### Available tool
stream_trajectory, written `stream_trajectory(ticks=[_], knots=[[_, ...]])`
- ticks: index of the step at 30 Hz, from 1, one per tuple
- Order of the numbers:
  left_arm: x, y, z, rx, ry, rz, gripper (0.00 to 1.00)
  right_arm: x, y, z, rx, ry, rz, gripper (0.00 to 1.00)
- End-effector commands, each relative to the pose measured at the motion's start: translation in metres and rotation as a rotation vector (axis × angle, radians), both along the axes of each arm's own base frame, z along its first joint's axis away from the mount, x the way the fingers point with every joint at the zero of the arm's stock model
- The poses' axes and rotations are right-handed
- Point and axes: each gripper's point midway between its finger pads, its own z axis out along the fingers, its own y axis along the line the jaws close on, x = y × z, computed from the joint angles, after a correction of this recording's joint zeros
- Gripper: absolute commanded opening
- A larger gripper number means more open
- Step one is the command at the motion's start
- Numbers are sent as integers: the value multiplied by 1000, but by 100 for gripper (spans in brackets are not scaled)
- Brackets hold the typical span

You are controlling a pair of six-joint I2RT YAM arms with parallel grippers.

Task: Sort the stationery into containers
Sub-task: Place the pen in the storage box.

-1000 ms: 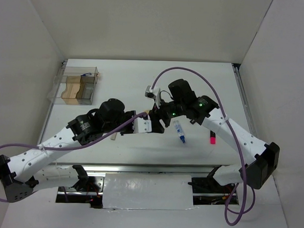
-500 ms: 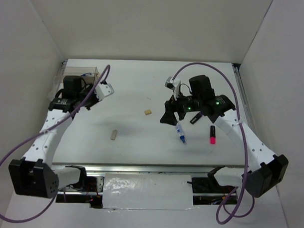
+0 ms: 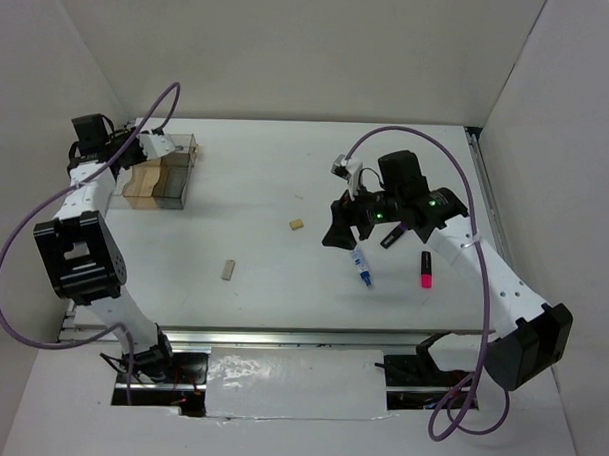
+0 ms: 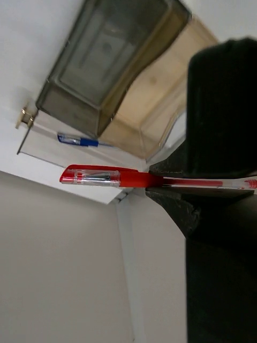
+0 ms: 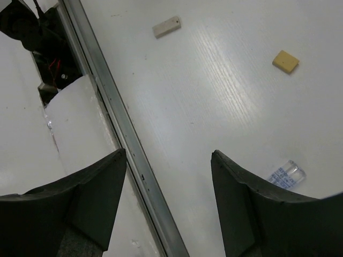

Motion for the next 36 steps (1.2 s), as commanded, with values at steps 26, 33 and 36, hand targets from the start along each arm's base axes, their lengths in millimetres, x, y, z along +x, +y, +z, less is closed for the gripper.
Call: stream_trajectory(ticks=[26, 33, 36], knots=[[107, -8, -39, 89, -19, -297, 0, 11, -5, -36, -39, 133, -18, 67], [115, -6, -57, 88, -1, -290, 1, 13, -4, -41, -43, 153, -17, 66], [119, 1, -65, 86, 9, -274, 3, 15, -4, -44, -49, 162, -18, 66]])
